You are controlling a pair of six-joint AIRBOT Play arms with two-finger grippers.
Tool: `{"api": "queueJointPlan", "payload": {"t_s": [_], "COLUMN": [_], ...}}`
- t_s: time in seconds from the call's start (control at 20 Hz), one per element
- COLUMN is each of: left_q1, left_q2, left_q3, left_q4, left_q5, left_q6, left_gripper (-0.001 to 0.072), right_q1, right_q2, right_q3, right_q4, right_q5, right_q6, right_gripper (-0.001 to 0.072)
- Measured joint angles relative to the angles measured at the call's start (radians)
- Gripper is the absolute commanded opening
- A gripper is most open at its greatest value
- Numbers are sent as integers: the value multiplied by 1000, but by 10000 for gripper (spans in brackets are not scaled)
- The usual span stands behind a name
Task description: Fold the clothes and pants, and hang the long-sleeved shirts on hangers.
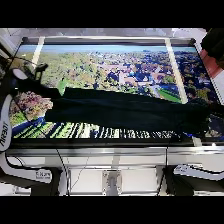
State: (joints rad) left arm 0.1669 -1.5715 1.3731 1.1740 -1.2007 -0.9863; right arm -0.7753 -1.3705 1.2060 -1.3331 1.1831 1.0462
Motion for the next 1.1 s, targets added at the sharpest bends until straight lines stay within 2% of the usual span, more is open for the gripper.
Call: {"api": "queueJointPlan", "payload": {"t_s": [0.1,0.15,0.2,0.35,0.45,0.5,0.55,0.6,1.1], "left_q1": [-77,-117,-162,-287,-358,-388,-411,-430,-489], "left_q2": [-7,-9,-11,-29,-50,-63,-75,-85,-120], "left_q3": [0,0,0,0,0,0,0,0,0], "left_q4": [0,5,16,57,74,78,84,87,85], "left_q5": [-3,-4,-4,1,13,19,21,26,84], "left_q6": [47,59,71,89,80,72,67,60,6], "left_gripper": [334,307,218,200,82,75,52,10,9], "right_q1": [68,101,131,219,272,294,318,341,594], "right_q2": [0,0,0,-3,-5,-5,-5,-5,-27], "right_q3": [2,3,3,-15,-50,-70,-92,-113,-252], "right_q4": [-2,-2,-2,6,29,42,54,70,126], "right_q5": [-32,-42,-46,-31,-23,-21,-19,-17,-111], "right_q6": [-3,0,3,11,13,15,16,18,95], "right_gripper": [540,498,424,399,131,45,4,3,2]}}
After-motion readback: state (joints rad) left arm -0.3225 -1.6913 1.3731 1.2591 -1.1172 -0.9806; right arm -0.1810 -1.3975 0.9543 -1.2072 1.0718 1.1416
